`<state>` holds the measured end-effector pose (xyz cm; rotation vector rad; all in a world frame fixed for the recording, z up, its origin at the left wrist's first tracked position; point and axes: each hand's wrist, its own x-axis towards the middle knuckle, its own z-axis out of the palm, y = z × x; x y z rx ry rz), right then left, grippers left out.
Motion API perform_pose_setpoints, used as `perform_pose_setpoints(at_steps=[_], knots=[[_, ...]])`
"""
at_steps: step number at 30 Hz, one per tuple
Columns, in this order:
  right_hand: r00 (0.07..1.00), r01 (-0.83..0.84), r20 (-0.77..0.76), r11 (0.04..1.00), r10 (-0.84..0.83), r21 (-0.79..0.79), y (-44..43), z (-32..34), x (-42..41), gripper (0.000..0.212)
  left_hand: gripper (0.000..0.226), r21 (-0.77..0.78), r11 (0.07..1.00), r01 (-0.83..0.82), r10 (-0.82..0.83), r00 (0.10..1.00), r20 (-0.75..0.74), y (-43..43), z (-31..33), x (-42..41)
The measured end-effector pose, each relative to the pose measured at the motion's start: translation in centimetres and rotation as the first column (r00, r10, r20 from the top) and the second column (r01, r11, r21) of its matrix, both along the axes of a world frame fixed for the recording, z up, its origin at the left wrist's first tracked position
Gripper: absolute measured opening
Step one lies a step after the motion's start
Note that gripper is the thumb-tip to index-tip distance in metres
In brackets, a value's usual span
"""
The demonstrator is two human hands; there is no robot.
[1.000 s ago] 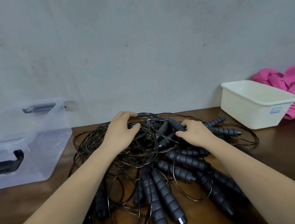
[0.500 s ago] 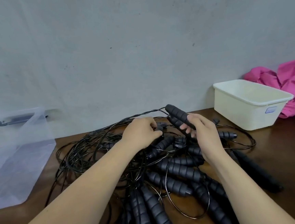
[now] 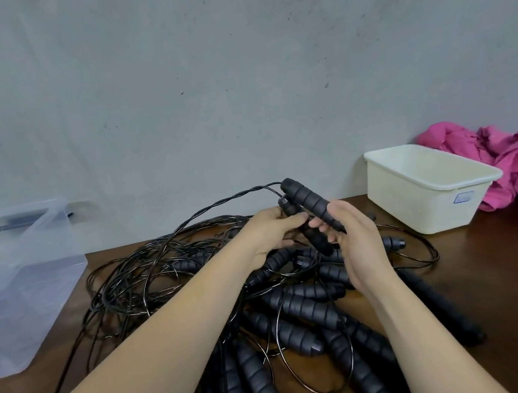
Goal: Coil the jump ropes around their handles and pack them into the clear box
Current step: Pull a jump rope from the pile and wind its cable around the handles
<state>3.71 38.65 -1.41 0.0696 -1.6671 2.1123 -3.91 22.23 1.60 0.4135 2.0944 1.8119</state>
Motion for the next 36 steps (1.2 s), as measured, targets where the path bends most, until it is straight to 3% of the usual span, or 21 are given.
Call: perform_pose_setpoints(at_steps=[4,8,12,14,18,22,25,30,33,36], knots=[[1.000,0.016,-0.003,0.999,-0.016,0.030,-0.6,1.0,0.8,0.023,0.035,-0.015,1.000,0.002,-0.002,0.999,-0.040,-1.3,0.4,1.5],[1.000,-0.005,0.012,0.977,0.003,0.213,-1.9,1.8,1.8,0.024,0.038,0.039,0.997,-0.065,0.069,0.994,-0.090,-3.5,0.8,3.4],[1.000,0.022,-0.018,0.847,-0.015,0.531,-4.8,2.7,2.5,0.032,0.033,0.106,0.979,-0.173,0.189,0.968,-0.163,-6.4,1.3,4.8],[0.998,0.048,-0.056,0.790,-0.018,0.612,-6.3,3.3,2.8,0.038,0.032,0.138,0.969,-0.206,0.229,0.958,-0.171,-7.8,2.0,5.5],[0.995,-0.025,-0.050,0.725,0.082,0.689,-8.5,4.3,2.9,0.054,0.034,0.180,0.950,-0.256,0.290,0.936,-0.200,-11.0,3.0,6.7],[0.987,-0.047,-0.065,0.650,0.147,0.759,-10.4,6.5,3.0,0.055,0.035,0.220,0.934,-0.281,0.326,0.922,-0.207,-13.9,3.8,7.4],[0.987,0.003,-0.093,0.565,0.132,0.825,-12.1,7.9,2.7,0.054,0.034,0.242,0.920,-0.309,0.363,0.904,-0.227,-15.4,4.8,7.6],[0.991,0.023,-0.076,0.424,0.109,0.905,-14.9,10.0,2.8,0.079,0.036,0.289,0.883,-0.370,0.446,0.853,-0.271,-16.6,6.5,8.4],[0.986,0.129,-0.159,0.366,0.054,0.922,-16.3,10.5,2.5,0.074,0.031,0.211,0.898,-0.385,0.438,0.829,-0.348,-17.6,6.9,8.8],[0.991,0.128,-0.137,0.342,0.002,0.931,-16.8,11.1,2.1,0.070,0.031,0.069,0.933,-0.352,0.350,0.849,-0.396,-19.2,7.4,8.5]])
